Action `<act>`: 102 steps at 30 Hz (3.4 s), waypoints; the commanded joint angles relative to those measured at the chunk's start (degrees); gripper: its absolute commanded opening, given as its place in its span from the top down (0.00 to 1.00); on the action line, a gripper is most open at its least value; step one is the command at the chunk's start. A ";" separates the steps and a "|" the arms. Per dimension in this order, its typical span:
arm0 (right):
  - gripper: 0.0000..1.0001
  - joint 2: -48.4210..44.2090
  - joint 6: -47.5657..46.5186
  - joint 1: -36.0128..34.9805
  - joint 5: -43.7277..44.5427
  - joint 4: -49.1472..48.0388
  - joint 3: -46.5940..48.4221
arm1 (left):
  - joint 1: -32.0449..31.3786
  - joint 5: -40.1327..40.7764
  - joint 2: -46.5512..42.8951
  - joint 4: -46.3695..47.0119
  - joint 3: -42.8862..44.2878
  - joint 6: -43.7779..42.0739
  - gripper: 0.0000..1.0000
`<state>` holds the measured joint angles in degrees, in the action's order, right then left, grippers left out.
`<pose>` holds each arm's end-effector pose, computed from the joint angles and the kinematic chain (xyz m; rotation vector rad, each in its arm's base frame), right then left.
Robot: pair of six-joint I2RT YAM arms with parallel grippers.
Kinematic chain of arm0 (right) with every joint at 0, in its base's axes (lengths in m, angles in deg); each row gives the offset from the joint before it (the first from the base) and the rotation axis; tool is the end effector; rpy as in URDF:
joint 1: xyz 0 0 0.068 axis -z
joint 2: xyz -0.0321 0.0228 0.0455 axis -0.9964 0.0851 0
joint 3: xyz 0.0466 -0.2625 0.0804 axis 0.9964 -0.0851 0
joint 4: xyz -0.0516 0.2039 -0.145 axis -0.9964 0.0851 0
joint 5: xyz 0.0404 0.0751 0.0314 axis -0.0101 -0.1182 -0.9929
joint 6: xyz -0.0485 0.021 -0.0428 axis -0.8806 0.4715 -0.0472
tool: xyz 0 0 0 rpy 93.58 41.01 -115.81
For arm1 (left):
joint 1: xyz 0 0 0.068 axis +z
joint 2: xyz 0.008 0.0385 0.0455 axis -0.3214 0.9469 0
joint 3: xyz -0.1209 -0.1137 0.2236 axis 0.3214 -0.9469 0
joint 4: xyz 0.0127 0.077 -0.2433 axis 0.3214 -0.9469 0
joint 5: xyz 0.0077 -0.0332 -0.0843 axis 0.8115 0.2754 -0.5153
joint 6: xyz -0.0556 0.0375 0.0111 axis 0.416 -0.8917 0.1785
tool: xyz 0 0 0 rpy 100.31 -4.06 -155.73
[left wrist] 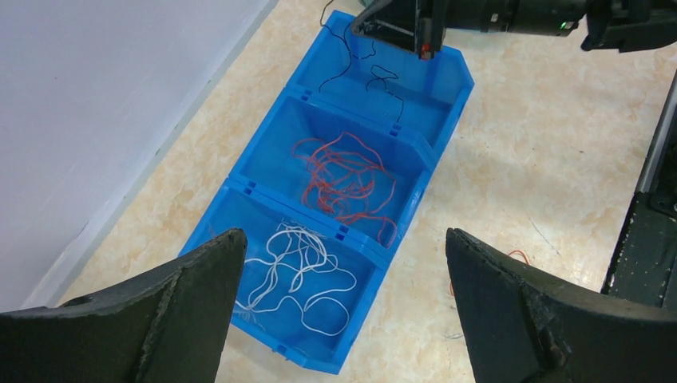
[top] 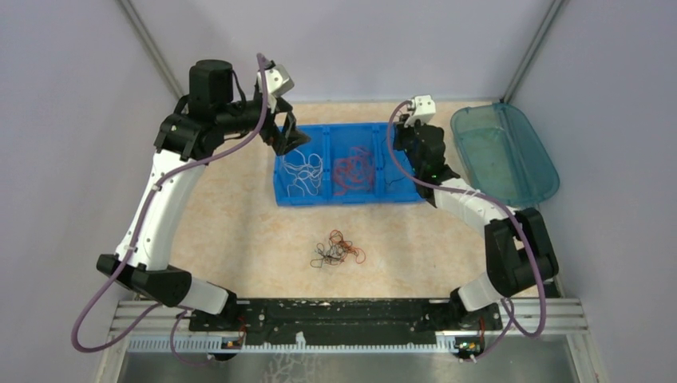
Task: Untangle the cables
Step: Place the cable in the bin.
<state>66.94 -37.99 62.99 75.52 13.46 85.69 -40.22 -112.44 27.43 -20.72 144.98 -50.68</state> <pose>0.3328 0.1262 0.3051 -0.1219 1.5976 0.2392 0.2643 -0.1372 0.4780 1.0867 1.6296 -0.5765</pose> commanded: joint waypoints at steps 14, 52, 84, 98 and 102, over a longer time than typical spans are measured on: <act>1.00 12.36 11.96 -1.03 -2.08 0.20 -3.87 | 0.29 0.27 -2.64 3.39 -0.66 -0.51 0.00; 0.36 -13.25 19.07 17.33 -16.06 14.87 -8.13 | 0.21 -1.79 -3.64 5.03 -2.51 0.03 0.00; 0.64 -0.43 31.70 19.14 -9.80 7.10 -6.64 | 0.20 -1.61 -4.39 5.94 -2.88 0.15 0.00; 1.00 1.01 26.56 18.83 -12.62 1.59 -2.48 | 0.20 -0.88 -4.11 5.71 -2.25 0.39 0.00; 1.00 1.12 22.43 14.85 -13.31 3.61 -0.51 | 0.21 -0.87 -4.03 5.79 -1.88 0.56 0.00</act>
<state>68.49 -10.93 81.11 63.90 18.86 81.04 -40.20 -113.46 24.02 -16.06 142.18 -51.05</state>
